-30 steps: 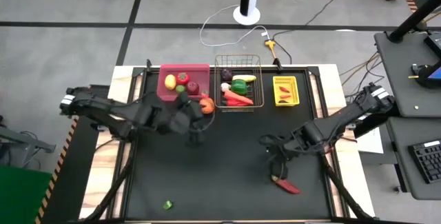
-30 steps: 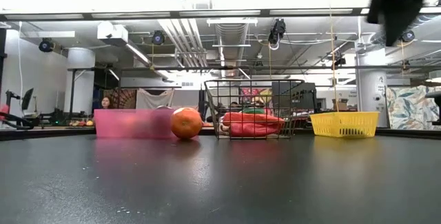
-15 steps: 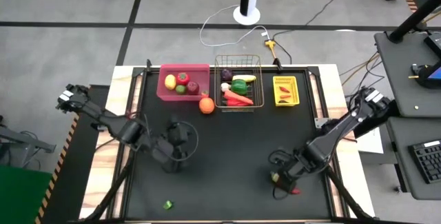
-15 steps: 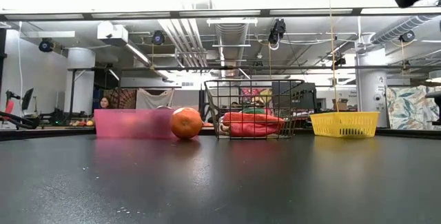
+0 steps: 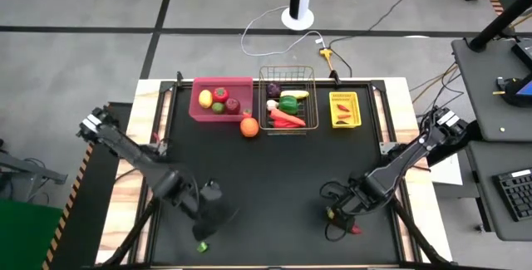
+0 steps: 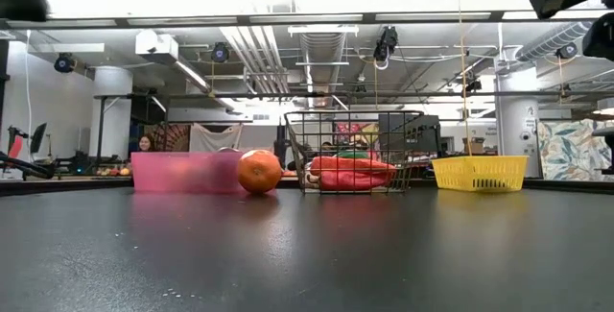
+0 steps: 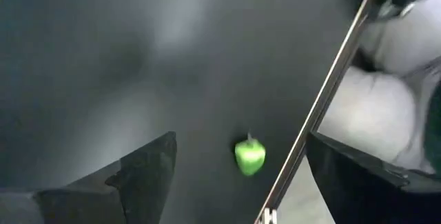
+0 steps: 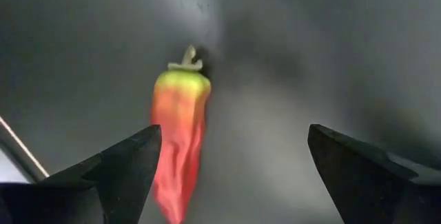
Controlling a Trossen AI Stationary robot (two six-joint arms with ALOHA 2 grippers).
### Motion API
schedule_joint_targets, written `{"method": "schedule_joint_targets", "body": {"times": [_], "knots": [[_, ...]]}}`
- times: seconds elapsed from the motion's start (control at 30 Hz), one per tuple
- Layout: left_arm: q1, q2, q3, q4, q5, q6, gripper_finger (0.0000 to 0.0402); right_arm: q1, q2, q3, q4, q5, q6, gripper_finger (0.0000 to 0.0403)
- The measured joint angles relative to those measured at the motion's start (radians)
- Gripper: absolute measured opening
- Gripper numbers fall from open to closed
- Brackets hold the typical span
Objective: Sort produce into baskets
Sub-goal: Put the small green chili pepper into the yellow bin
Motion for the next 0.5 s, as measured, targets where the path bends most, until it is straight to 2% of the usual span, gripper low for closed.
{"method": "schedule_joint_targets", "body": {"times": [0.17, 0.3, 0.5], "knots": [[-0.118, 0.085, 0.0, -0.008, -0.069, -0.232, 0.0302, 0.0, 0.0, 0.0, 0.0, 0.031, -0.029, 0.0357], [-0.186, 0.162, 0.027, -0.022, -0.07, -0.444, 0.0302, 0.0, 0.0, 0.0, 0.002, 0.054, -0.037, 0.0357], [-0.244, 0.314, 0.181, -0.097, -0.069, -0.513, 0.0302, 0.0, 0.0, 0.0, 0.003, 0.074, -0.044, 0.0357]]}}
